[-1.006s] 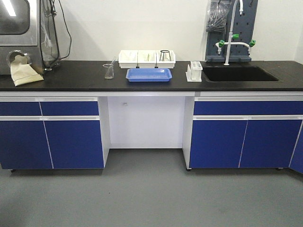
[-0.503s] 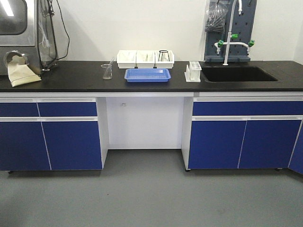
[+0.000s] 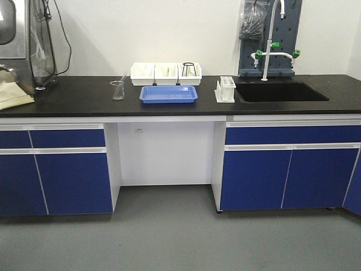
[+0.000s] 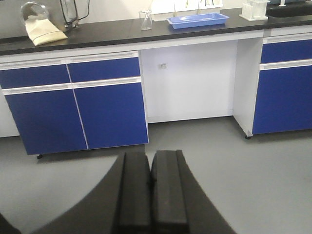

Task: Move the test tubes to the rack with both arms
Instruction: 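Drive the base forward up to the bench with the beaker and rack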

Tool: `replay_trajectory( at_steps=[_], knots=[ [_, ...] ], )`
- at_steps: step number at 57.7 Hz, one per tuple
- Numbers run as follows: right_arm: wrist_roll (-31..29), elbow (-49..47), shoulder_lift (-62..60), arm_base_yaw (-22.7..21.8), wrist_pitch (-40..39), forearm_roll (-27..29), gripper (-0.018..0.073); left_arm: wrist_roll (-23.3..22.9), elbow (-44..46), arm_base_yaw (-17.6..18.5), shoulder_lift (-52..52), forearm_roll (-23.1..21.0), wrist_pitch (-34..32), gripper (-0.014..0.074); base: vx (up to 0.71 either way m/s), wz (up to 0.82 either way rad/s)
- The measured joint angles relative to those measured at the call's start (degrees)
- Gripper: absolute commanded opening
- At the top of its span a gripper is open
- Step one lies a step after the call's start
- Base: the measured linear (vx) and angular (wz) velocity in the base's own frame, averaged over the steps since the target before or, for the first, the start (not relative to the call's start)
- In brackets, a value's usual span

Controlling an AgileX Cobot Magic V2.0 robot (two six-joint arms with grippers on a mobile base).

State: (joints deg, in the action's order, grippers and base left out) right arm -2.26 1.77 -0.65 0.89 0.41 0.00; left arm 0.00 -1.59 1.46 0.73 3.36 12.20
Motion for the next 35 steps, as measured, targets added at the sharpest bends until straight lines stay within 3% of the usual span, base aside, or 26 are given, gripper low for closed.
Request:
replay_trajectory(
  at_steps=[35],
  knots=[
    [0.0,0.0,0.0,0.0,0.0,0.0,-0.0008,0.0,0.0,0.0,0.0,0.0,0.12,-0.0004,0.33,0.01]
  ],
)
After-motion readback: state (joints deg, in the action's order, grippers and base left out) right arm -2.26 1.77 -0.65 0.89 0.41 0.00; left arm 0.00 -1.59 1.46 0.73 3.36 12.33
